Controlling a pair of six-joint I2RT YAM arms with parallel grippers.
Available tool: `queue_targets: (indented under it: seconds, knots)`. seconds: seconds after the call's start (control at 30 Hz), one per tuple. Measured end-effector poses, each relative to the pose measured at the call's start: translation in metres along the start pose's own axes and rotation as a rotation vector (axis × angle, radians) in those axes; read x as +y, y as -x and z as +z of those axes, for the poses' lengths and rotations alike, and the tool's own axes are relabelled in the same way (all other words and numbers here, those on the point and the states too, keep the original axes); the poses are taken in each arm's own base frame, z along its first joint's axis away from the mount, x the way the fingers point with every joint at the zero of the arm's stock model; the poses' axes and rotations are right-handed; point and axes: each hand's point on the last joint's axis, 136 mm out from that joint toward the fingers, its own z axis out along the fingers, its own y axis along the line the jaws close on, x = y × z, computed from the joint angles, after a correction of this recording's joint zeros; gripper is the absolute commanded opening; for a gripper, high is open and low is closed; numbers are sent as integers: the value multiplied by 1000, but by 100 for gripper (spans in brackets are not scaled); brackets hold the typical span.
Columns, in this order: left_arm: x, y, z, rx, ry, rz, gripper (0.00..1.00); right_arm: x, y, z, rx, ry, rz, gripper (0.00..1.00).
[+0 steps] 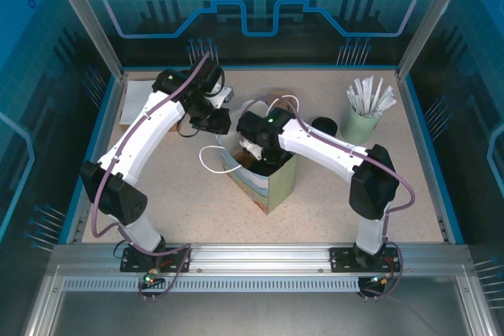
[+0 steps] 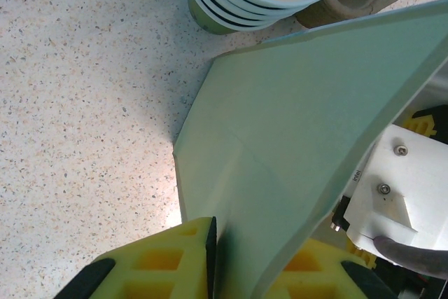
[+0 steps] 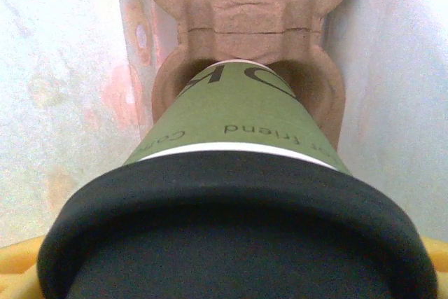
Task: Pack the takeout coffee
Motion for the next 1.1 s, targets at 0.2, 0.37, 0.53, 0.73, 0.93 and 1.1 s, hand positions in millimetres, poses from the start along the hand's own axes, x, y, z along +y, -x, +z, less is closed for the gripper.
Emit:
queue_targets:
  seconds: [0.2, 0.37, 0.53, 0.73, 0.93, 1.1]
  knots:
    - [0, 0, 0, 0, 0, 1, 22, 0, -3, 2, 5, 6, -2, 85]
    - [1, 0, 0, -1, 7, 1, 25, 0, -2, 2, 2, 7, -3, 85]
    - [1, 0, 0, -1, 7, 1, 26, 0, -2, 2, 1, 8, -4, 85]
    - [1, 0, 0, -1, 8, 1, 27, 0, -3, 2, 2, 10, -4, 85]
    - [2, 0, 0, -2, 10, 1, 27, 0, -3, 2, 3, 10, -4, 85]
    - [1, 3, -3, -12, 12, 3, 27, 0, -3, 2, 4, 10, -4, 85]
